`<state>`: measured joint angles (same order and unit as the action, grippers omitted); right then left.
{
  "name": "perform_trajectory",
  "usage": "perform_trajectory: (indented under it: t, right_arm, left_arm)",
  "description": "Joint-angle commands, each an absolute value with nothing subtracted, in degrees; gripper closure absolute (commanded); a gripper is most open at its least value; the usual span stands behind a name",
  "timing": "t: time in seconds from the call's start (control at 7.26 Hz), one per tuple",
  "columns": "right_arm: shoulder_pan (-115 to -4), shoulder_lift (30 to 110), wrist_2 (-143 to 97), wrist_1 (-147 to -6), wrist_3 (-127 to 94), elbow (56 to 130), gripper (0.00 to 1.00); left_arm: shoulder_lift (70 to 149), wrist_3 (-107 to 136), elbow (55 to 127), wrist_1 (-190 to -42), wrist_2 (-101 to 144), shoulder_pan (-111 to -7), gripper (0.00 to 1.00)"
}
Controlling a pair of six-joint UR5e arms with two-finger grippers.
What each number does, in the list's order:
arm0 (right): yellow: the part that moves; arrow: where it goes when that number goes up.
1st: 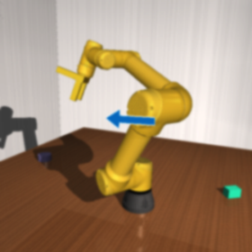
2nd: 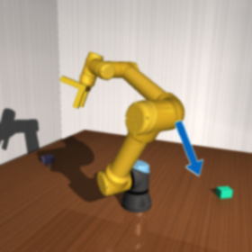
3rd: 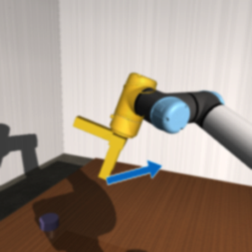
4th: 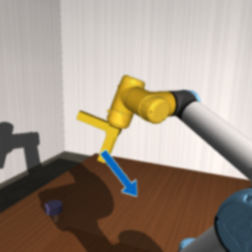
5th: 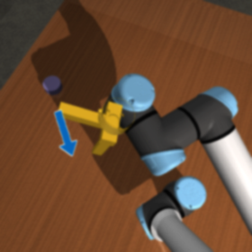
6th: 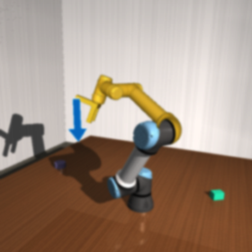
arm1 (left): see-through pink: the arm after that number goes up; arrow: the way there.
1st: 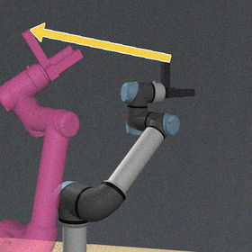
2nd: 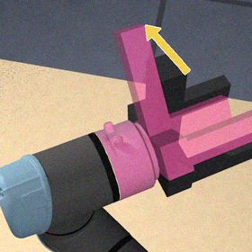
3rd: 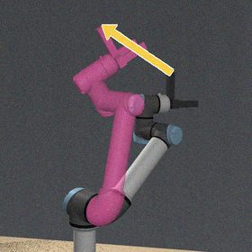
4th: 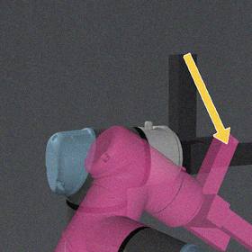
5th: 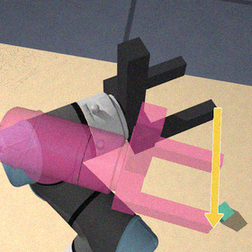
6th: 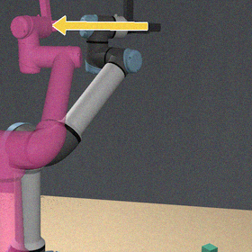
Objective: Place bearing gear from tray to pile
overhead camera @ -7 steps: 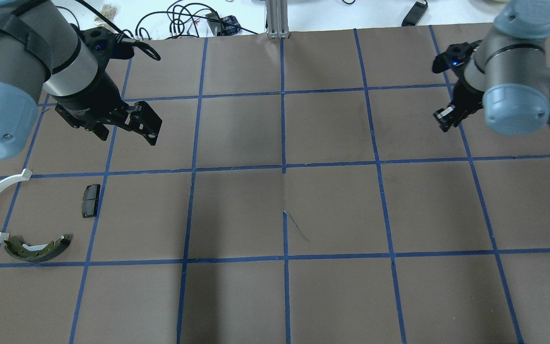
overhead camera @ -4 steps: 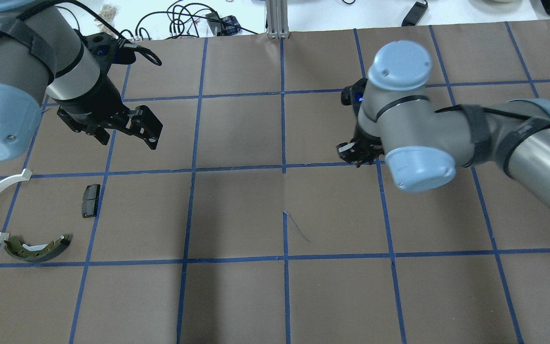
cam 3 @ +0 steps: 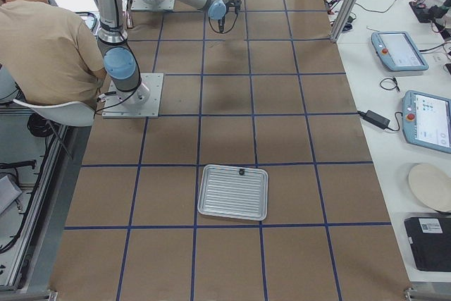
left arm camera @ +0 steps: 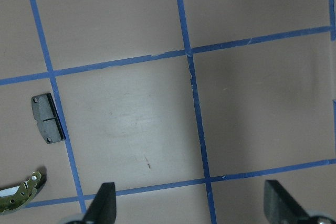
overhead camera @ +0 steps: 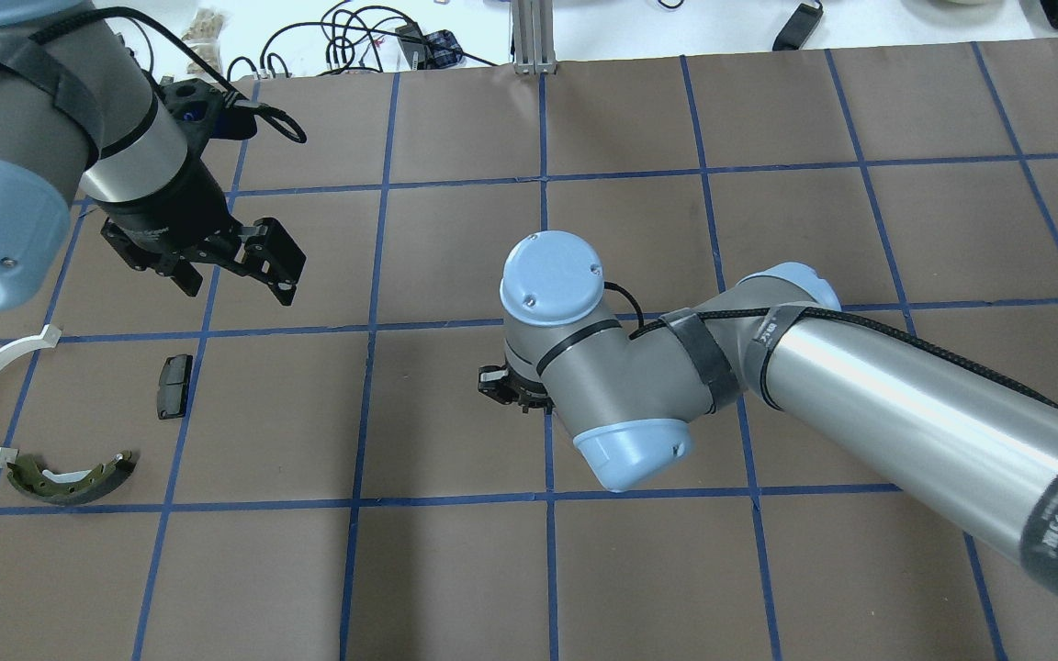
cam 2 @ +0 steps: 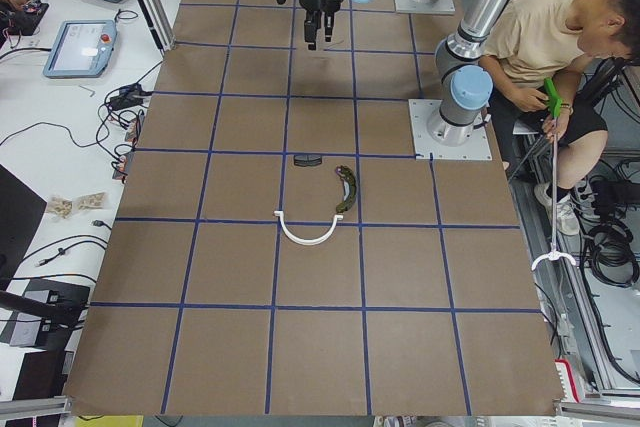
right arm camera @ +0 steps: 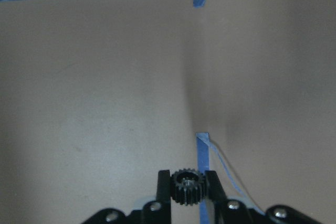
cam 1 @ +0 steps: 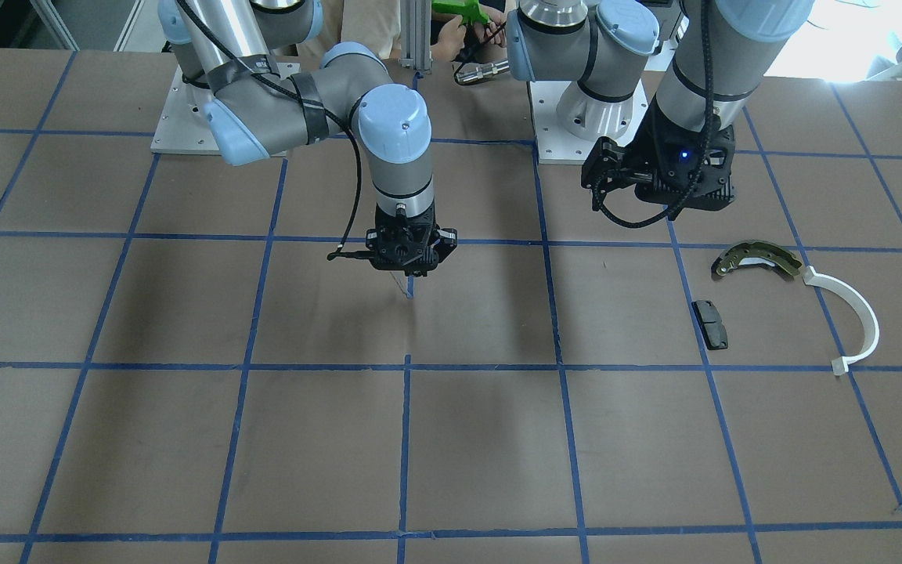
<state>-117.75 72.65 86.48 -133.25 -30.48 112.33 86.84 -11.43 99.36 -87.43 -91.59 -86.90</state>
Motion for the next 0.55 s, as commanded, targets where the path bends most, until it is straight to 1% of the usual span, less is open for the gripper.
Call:
perform_trajectory:
  t: [0.0, 0.14, 0.28, 0.41]
  right_arm:
    - [-117.95, 71.98, 86.92, -134.91, -31.03, 112.24, 0.21]
    - [-116.12, 72.5, 87.1, -134.3, -30.85, 111.28, 0.0]
    - [-112.45, 74.95, 88.49, -129.86, -29.28, 110.57, 0.0]
    - [-106.67, 78.1, 88.77, -124.33, -17.43, 109.96, 0.0]
  left_arm:
    - [87.27, -11.34, 99.49, -87.72, -92.11, -86.92, 0.0]
    - [87.97, -10.47, 99.58, -87.71, -92.2, -86.92, 0.0]
    - [88.33, -10.2, 100.1, -87.71, -92.02, -87.1, 0.0]
    - [88.5, -7.58, 101.5, -87.28, -91.33, -87.36, 0.0]
